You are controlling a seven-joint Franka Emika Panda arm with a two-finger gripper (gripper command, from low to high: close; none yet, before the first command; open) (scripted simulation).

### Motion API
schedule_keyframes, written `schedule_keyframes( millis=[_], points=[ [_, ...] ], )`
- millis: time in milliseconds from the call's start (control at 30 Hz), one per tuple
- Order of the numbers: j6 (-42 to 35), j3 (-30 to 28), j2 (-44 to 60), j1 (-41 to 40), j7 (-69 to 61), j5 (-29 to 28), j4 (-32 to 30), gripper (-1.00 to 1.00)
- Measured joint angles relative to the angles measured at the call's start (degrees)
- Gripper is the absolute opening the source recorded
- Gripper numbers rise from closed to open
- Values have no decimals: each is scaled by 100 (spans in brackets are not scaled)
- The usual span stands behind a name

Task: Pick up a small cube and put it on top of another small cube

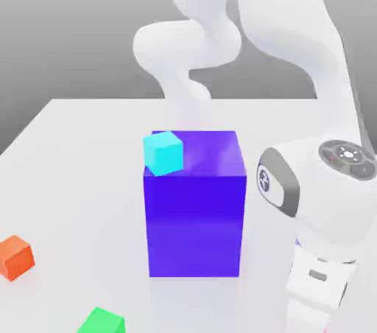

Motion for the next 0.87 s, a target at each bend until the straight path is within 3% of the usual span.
schedule_keyframes(
  millis=[133, 400, 533, 567, 767, 867],
  points=[
    [-571, -50, -708, -111, -3, 83, -141, -100],
    [-1055, -1105, -1195, -1232, 347, 602, -185, -100],
    [-755, -1400, -693, -1865, 328, 1096, -17, -100],
    [-623, -1374, -527, -1960, 291, 1189, 11, 100],
    [-554, -1363, -443, -2004, 273, 1234, 25, 100],
    [-889, -1495, -813, -1939, 412, 1056, 7, 100]
  ],
)
